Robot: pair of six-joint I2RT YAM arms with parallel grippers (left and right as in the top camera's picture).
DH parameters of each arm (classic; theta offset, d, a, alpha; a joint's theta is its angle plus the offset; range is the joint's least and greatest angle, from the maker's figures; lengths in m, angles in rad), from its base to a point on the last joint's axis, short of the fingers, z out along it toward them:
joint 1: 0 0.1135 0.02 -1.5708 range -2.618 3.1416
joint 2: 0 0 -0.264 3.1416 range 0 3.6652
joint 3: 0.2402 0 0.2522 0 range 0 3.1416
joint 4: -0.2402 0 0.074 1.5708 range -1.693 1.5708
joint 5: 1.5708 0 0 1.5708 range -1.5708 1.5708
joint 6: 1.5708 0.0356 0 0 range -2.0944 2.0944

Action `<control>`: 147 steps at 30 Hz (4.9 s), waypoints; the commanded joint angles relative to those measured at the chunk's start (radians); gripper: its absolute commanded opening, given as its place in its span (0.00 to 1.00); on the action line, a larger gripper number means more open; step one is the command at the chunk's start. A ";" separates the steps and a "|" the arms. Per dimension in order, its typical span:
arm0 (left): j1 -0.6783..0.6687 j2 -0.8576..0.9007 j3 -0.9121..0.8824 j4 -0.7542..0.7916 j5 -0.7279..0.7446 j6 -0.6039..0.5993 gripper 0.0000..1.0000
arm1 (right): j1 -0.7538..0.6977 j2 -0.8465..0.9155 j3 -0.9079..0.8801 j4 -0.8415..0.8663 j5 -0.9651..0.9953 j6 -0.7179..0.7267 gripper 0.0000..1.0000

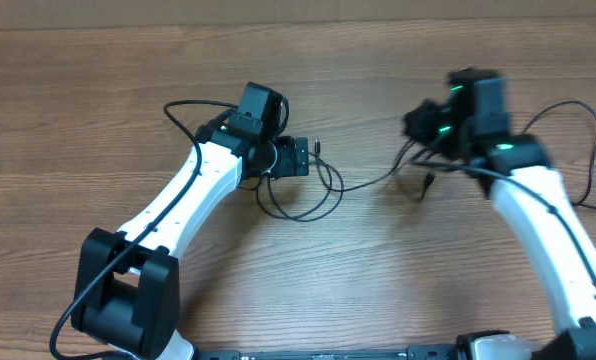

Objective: Untangle cables

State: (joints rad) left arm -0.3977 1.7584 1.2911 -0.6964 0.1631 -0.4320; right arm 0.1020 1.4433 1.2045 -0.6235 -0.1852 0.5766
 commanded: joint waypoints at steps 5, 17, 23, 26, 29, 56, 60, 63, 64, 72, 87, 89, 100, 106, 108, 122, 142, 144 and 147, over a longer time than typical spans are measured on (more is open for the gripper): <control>-0.002 0.002 0.002 -0.003 -0.004 -0.014 0.95 | -0.302 -0.095 0.106 -0.022 0.027 -0.111 0.04; -0.002 0.002 0.002 -0.003 -0.006 -0.014 0.95 | -0.761 -0.098 0.132 -0.004 0.025 0.012 0.04; -0.002 0.002 0.002 -0.003 -0.006 -0.014 0.95 | -0.845 -0.098 0.132 0.045 0.009 0.057 0.04; -0.002 0.002 0.002 -0.003 -0.006 -0.014 0.95 | -0.848 -0.088 0.132 0.062 0.009 0.055 0.04; -0.002 0.002 0.002 -0.002 -0.006 -0.014 0.95 | -0.842 -0.070 0.132 0.038 -0.019 0.050 0.09; 0.012 0.003 0.002 -0.092 -0.327 -0.096 0.95 | 0.059 0.161 0.130 -0.387 -0.149 -0.402 0.89; 0.033 0.012 0.000 -0.082 -0.314 -0.131 0.94 | 0.150 0.255 0.130 -0.353 -0.148 -0.363 0.84; 0.039 0.060 0.000 -0.021 -0.208 -0.060 0.88 | 0.207 0.333 0.130 -0.309 -0.141 -0.312 0.79; 0.039 0.079 0.000 -0.006 -0.183 -0.032 0.87 | 0.215 0.349 0.130 -0.300 -0.135 -0.301 0.78; 0.038 0.204 0.000 0.076 -0.161 0.061 0.75 | 0.223 0.381 0.130 -0.301 -0.049 -0.236 0.77; 0.037 0.248 0.000 0.083 -0.105 0.107 0.04 | 0.223 0.381 0.130 -0.302 -0.040 -0.236 0.77; 0.038 0.238 0.002 0.083 -0.072 0.113 0.04 | 0.223 0.381 0.130 -0.303 -0.040 -0.236 0.77; 0.039 -0.009 0.051 0.080 0.262 0.228 0.04 | 0.223 0.381 0.130 -0.292 -0.082 -0.237 0.76; 0.039 -0.126 0.051 0.081 0.349 0.227 0.04 | 0.224 0.381 0.130 -0.277 -0.109 -0.237 0.76; 0.039 -0.145 0.051 0.100 0.397 0.227 0.04 | 0.224 0.381 0.130 -0.268 -0.118 -0.237 0.76; 0.040 -0.175 0.051 0.249 0.655 0.191 0.04 | 0.224 0.381 0.130 -0.209 -0.160 -0.236 0.36; 0.039 -0.071 0.050 -0.085 -0.125 0.023 0.10 | 0.224 0.383 -0.015 0.001 -0.014 -0.291 0.55; 0.039 -0.059 0.050 -0.086 -0.138 0.016 0.11 | 0.225 0.383 -0.036 0.041 -0.013 -0.297 0.55; 0.039 -0.049 0.050 -0.085 -0.141 0.016 0.11 | 0.228 0.383 -0.093 0.144 -0.014 -0.297 0.55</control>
State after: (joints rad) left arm -0.3580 1.6997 1.3285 -0.7815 0.0795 -0.3843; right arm 0.3279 1.8248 1.1591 -0.5446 -0.2173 0.2962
